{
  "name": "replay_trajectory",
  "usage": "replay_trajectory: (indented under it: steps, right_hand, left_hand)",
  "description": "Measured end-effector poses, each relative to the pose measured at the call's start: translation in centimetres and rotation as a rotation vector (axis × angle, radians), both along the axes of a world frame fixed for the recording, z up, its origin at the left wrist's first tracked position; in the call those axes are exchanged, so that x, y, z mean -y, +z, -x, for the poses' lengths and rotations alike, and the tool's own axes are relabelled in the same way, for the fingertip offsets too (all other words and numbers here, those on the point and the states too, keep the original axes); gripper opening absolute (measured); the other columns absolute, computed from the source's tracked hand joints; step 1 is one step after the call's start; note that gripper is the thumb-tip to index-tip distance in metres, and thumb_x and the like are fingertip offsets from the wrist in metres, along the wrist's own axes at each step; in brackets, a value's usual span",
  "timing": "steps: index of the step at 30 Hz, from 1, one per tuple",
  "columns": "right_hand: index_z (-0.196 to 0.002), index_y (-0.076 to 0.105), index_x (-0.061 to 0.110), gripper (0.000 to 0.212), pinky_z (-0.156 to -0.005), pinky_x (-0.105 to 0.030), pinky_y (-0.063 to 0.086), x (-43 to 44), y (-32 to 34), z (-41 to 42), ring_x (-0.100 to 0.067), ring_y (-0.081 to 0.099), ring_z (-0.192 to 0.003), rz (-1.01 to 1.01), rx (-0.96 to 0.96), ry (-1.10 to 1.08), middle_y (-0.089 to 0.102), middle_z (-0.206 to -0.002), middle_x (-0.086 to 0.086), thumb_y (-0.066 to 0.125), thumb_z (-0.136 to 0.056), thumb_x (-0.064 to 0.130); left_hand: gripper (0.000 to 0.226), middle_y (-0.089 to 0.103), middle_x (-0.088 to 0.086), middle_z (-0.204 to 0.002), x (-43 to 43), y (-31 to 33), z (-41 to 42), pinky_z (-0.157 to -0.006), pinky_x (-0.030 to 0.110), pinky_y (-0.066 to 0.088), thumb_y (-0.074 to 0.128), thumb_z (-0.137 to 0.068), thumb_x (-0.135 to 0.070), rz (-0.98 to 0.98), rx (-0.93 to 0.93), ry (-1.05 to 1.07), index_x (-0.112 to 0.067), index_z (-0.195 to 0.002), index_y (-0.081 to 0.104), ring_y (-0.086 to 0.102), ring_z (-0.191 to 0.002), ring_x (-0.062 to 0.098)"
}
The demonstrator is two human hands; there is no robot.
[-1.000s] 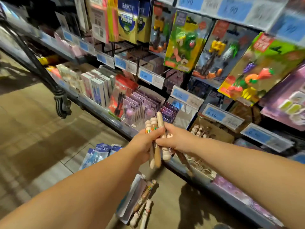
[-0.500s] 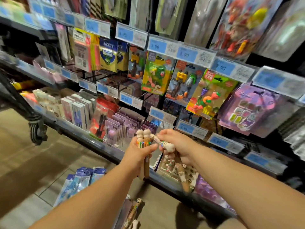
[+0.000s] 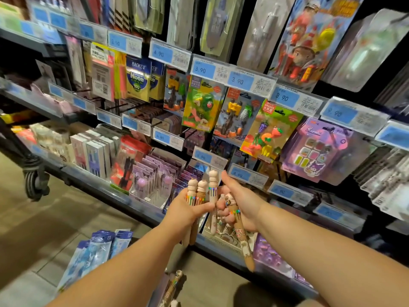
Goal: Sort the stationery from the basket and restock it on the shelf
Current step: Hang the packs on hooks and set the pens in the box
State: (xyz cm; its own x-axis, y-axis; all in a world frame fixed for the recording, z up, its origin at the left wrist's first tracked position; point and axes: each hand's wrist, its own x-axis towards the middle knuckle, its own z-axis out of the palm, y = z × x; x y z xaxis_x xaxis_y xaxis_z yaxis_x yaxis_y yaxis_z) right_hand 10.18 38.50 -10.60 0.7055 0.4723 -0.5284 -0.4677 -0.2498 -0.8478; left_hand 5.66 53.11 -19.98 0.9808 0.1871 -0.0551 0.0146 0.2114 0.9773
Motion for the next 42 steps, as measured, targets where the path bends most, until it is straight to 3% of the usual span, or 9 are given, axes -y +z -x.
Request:
replay_trajectory:
  steps: [4, 12, 17, 21, 27, 31, 34, 39, 42]
  right_hand:
    - [-0.094, 0.054, 0.013, 0.028, -0.036, -0.016, 0.027, 0.3, -0.7, 0.1, -0.008, 0.032, -0.046, 0.110, 0.184, 0.015, 0.042, -0.056, 0.001, 0.054, -0.097, 0.041]
    - [-0.101, 0.058, 0.013, 0.034, -0.037, -0.015, 0.030, 1.0, -1.7, 0.3, -0.008, 0.037, -0.045, 0.138, 0.074, -0.026, 0.046, -0.057, 0.000, 0.051, -0.097, 0.046]
    - [-0.092, 0.060, 0.013, 0.041, -0.039, -0.017, 0.033, 1.6, -1.6, -0.1, -0.010, 0.041, -0.047, 0.119, 0.011, -0.056, 0.047, -0.059, -0.002, 0.052, -0.094, 0.053]
    - [-0.091, 0.053, 0.008, 0.010, -0.041, -0.020, 0.037, 1.8, -1.5, -0.5, -0.012, 0.041, -0.051, 0.053, -0.049, -0.011, 0.046, -0.064, -0.005, 0.053, -0.090, 0.017]
    - [-0.081, 0.046, 0.004, 0.024, -0.047, -0.029, 0.044, 2.1, -1.7, -1.3, -0.019, 0.044, -0.052, 0.145, 0.082, -0.095, 0.043, -0.068, -0.013, 0.033, -0.081, -0.016]
    - [-0.088, 0.054, 0.000, 0.018, -0.070, -0.034, 0.056, 2.5, -2.1, -1.9, -0.023, 0.058, -0.064, 0.155, 0.084, -0.144, 0.053, -0.080, -0.017, 0.042, -0.089, -0.013]
    - [-0.088, 0.057, 0.001, 0.015, -0.094, -0.043, 0.050, 3.0, -2.7, -2.2, -0.022, 0.059, -0.072, 0.161, 0.080, -0.110, 0.058, -0.081, -0.015, 0.046, -0.094, -0.007]
    - [-0.093, 0.064, 0.004, 0.024, -0.072, -0.041, 0.052, 5.4, -3.8, -4.1, -0.022, 0.059, -0.074, 0.649, 0.397, 0.148, 0.067, -0.092, -0.019, 0.063, -0.092, 0.028]
    - [-0.110, 0.066, 0.008, 0.041, -0.058, -0.026, 0.043, 7.3, -3.9, -4.8, -0.013, 0.053, -0.066, 0.989, 0.536, 0.285, 0.066, -0.094, -0.009, 0.067, -0.087, 0.042]
  left_hand:
    - [0.063, 0.072, 0.013, -0.100, 0.7, -0.1, -0.3, -0.078, 0.034, 0.053, 0.089, -0.063, -0.033, 0.028, -0.006, -0.064, -0.012, -0.115, 0.061, 0.068, -0.087, 0.018]
    - [0.072, 0.064, 0.027, -0.113, 1.8, 0.1, -0.8, -0.100, 0.054, 0.048, 0.086, -0.069, -0.020, 0.240, 0.028, -0.206, 0.000, -0.128, 0.050, 0.064, -0.103, 0.037]
    - [0.036, 0.066, 0.022, -0.092, 2.3, 0.1, -1.0, -0.085, 0.042, 0.055, 0.072, -0.078, -0.003, 0.286, 0.043, -0.295, 0.001, -0.112, 0.060, 0.066, -0.086, 0.029]
    - [0.037, 0.065, 0.024, -0.092, 2.3, -0.2, -1.2, -0.076, 0.039, 0.055, 0.071, -0.081, 0.001, 0.317, -0.002, -0.263, 0.006, -0.116, 0.059, 0.067, -0.081, 0.030]
    - [0.047, 0.067, 0.025, -0.098, 3.1, -0.8, -1.4, -0.086, 0.045, 0.056, 0.071, -0.069, -0.002, 0.280, -0.075, -0.228, 0.008, -0.113, 0.061, 0.065, -0.090, 0.033]
    - [0.029, 0.069, 0.017, -0.090, 3.7, -1.2, -1.2, -0.072, 0.033, 0.058, 0.063, -0.085, 0.009, 0.326, -0.109, -0.249, 0.009, -0.114, 0.060, 0.069, -0.080, 0.024]
    - [0.025, 0.069, 0.016, -0.091, 3.9, -1.8, -1.1, -0.070, 0.029, 0.057, 0.059, -0.088, 0.008, 0.329, -0.143, -0.263, 0.003, -0.113, 0.062, 0.069, -0.080, 0.022]
    - [0.023, 0.071, 0.010, -0.085, 4.2, -2.8, -1.1, -0.066, 0.026, 0.055, 0.062, -0.086, 0.007, 0.307, -0.187, -0.265, -0.001, -0.108, 0.063, 0.070, -0.075, 0.017]
    - [0.024, 0.072, 0.008, -0.083, 4.1, -3.4, -1.2, -0.068, 0.028, 0.054, 0.067, -0.084, 0.004, 0.299, -0.235, -0.221, -0.004, -0.106, 0.064, 0.070, -0.076, 0.018]
